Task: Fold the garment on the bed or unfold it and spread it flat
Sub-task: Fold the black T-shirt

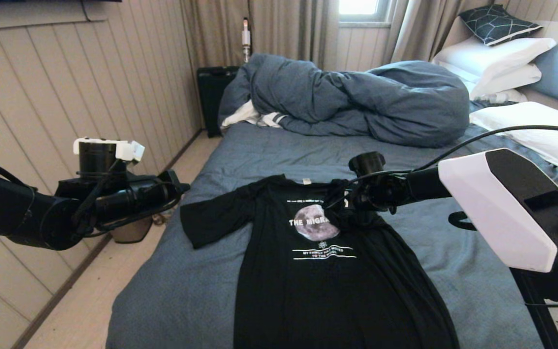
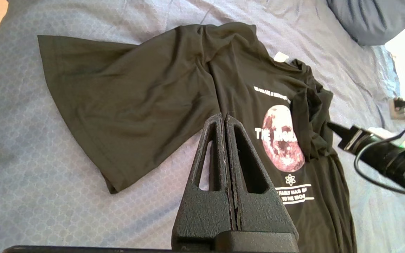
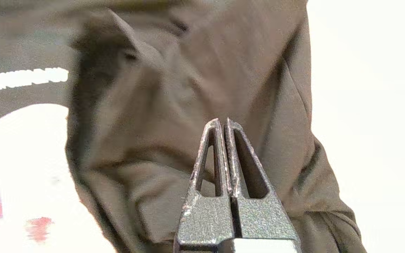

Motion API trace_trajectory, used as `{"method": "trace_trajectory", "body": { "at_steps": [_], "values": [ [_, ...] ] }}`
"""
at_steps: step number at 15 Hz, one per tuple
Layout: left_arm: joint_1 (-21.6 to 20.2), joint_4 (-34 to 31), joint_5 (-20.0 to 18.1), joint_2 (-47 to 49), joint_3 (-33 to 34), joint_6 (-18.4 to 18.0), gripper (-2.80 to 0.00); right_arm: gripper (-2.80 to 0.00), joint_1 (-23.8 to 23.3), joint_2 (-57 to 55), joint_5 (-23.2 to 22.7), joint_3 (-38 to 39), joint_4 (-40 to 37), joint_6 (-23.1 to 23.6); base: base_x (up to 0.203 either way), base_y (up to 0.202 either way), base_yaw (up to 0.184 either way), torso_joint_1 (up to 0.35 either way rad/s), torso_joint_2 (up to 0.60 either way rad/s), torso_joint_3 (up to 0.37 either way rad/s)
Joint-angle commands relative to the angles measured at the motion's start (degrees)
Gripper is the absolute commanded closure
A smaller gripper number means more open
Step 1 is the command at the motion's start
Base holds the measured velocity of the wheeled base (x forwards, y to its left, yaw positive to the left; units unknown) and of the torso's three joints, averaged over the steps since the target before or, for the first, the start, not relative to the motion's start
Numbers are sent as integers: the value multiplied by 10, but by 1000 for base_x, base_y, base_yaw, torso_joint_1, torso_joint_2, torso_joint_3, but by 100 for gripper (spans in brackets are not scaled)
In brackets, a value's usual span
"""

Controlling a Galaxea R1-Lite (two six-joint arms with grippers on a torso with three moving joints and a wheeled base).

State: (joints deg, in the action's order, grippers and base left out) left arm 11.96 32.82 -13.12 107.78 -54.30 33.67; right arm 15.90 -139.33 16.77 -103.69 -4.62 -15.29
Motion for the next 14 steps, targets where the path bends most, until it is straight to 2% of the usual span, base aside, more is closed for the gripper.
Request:
{"method": "trace_trajectory", "body": {
  "at_steps": [1, 5, 7, 12, 14],
  "values": [
    [0, 2, -1, 1, 0, 3, 0, 0, 3, -1, 1, -13, -1, 0, 0, 0, 0, 0, 0, 0],
    [0, 1, -1, 2, 0, 3, 0, 0, 8, -10, 2, -32, -3, 10, 0, 0, 0, 0, 0, 0],
    [0, 2, -1, 8, -2, 4, 0, 0, 9, -35, 7, -68, -4, 11, 0, 0, 0, 0, 0, 0],
    [1, 2, -3, 25, -5, 5, 0, 0, 16, -71, 19, -88, 4, 46, 0, 0, 0, 0, 0, 0],
    [1, 2, -3, 30, -5, 5, 0, 0, 39, -74, 31, -86, 11, 44, 0, 0, 0, 0, 0, 0]
  ]
}}
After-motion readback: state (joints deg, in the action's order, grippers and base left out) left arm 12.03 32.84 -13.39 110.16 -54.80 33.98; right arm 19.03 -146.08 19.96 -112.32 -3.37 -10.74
